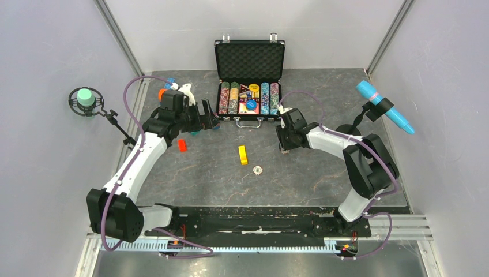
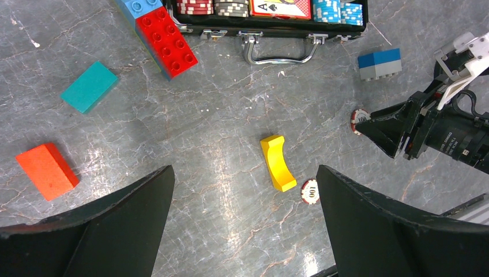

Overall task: Pack up texas hold em set
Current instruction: Place the poker chip at the center of the board, then pick up the poker chip from the center of the board.

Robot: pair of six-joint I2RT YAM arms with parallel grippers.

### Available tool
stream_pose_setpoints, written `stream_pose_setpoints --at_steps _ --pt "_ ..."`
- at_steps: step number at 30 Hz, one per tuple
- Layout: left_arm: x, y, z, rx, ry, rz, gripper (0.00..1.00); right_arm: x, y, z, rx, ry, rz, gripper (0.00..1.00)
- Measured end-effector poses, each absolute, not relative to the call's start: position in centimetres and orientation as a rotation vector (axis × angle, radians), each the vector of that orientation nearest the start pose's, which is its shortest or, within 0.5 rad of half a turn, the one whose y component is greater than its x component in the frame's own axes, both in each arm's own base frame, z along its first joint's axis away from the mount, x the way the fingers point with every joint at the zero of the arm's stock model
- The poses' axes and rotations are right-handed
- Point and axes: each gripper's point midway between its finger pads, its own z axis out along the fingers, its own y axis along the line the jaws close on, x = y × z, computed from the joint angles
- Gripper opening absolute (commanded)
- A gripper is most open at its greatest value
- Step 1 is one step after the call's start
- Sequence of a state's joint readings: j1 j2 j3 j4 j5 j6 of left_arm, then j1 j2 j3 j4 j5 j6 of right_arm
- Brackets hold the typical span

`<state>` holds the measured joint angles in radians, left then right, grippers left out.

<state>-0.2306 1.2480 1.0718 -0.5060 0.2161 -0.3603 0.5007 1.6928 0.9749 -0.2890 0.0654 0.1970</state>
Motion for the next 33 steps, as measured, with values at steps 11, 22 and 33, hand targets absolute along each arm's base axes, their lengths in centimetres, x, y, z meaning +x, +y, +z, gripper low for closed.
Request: stream_pose_setpoints --at_steps 11,22,33 --pt "33.01 -13.13 19.7 -0.029 2.295 -0.558 1.0 32.79 17.26 2.46 -0.364 2.572 0.146 0.37" --pt "33.0 -13.15 19.71 -0.029 2.295 -0.559 1.0 32.53 17.69 2.45 -0.381 2.573 0.157 0.51" --pt "33.0 -13.13 19.71 -0.029 2.295 -0.559 1.0 32.3 17.23 2.29 -0.385 2.583 0.127 0.6"
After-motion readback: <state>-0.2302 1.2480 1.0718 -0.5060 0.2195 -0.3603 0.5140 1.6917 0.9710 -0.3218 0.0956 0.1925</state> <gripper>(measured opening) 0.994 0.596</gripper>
